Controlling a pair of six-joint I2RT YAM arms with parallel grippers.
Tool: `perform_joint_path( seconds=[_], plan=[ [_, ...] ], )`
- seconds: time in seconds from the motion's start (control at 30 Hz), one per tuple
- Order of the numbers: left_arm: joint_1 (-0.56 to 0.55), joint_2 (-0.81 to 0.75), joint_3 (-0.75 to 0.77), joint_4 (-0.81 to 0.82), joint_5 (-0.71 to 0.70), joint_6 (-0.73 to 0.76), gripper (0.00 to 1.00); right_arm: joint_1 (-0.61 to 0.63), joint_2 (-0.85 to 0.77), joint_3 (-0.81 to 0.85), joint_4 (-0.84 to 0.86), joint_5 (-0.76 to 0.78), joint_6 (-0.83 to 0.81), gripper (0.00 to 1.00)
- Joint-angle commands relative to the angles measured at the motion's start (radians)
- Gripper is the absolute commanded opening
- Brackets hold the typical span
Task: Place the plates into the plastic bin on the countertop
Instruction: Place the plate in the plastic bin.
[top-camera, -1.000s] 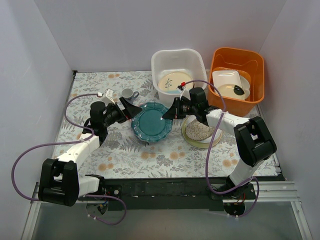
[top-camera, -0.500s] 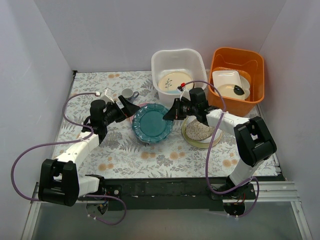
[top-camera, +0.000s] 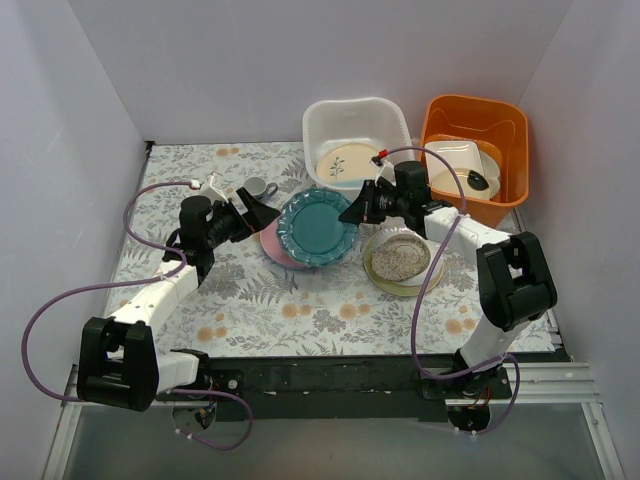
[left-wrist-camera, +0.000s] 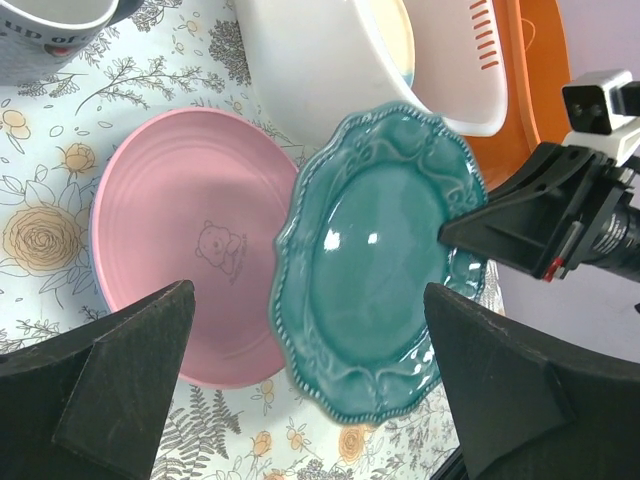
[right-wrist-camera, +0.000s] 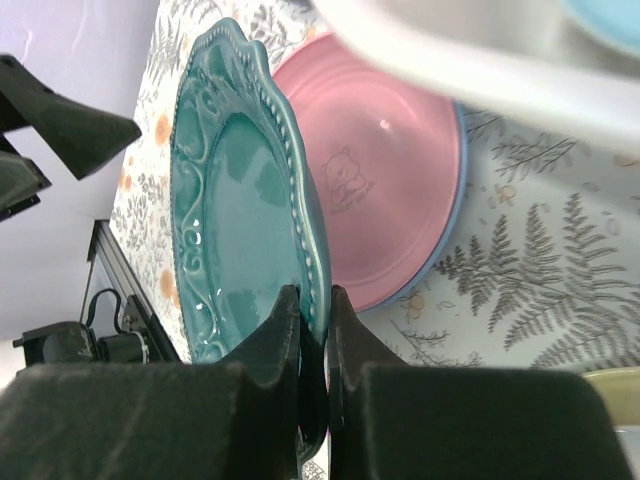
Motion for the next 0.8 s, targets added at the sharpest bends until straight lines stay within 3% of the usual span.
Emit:
perform_joint_path(
  seconds=[0.0,0.77],
  plan=[
    [-0.002,0.008,0.029,-0.012,-0.007,0.022,0.98,-0.043,-0.076,0.108,0.071,-0.074,0.023,0.01],
    [-0.002,0.024,0.026,-0.018,0.024,0.031,0.98,-0.209,0.08,0.45,-0.018,-0.088,0.031,0.01]
  ],
)
